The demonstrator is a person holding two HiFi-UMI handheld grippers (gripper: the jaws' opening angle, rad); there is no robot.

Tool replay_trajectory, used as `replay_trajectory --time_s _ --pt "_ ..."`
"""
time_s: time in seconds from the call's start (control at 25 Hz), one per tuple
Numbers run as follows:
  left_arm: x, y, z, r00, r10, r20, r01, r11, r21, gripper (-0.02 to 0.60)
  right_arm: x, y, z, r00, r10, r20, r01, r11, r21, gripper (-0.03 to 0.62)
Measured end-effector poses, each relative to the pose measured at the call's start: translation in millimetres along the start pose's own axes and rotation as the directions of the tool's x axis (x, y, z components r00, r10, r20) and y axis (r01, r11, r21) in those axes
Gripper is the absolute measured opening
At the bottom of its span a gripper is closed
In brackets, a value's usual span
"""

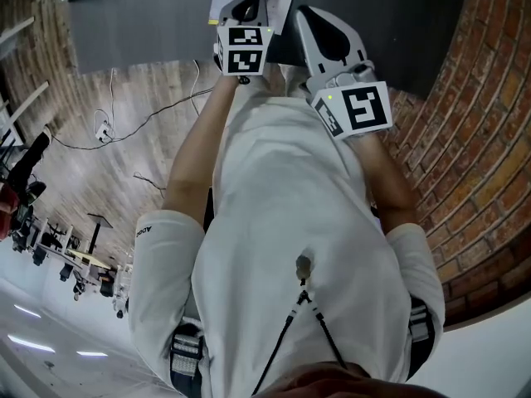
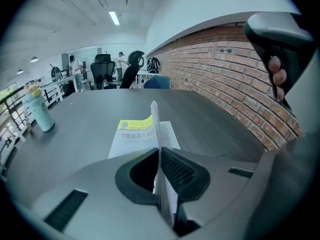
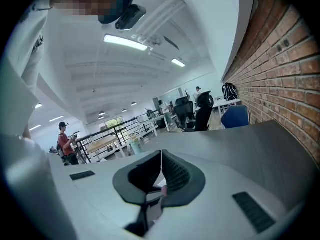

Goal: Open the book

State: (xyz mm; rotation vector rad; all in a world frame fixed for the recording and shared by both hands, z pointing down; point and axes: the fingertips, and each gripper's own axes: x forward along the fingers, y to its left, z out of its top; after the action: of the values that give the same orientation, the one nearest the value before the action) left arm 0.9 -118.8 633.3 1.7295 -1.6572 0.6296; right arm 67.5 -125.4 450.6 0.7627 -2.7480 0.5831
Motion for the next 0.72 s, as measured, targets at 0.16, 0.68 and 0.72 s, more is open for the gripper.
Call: replay_trajectory --time_s 0.16,0.68,0.72 --pt "-5 13 1 1.0 -0.015 0.008 0.015 1.0 0.023 0.034 9 12 -2 1.0 -0.014 0.004 0.014 1.0 0.005 0.035" --pt "-14 48 9 0.998 -0.067 0.002 0.067 0.997 0.03 0.035 36 39 2 0.998 -0.062 0.01 0.062 0.998 0.019 0.035" --pt "-14 51 10 0.997 -0.071 0.001 0.071 0.997 0.03 0.035 39 41 3 0.998 -0.065 0.012 0.065 0.998 0.021 0.035"
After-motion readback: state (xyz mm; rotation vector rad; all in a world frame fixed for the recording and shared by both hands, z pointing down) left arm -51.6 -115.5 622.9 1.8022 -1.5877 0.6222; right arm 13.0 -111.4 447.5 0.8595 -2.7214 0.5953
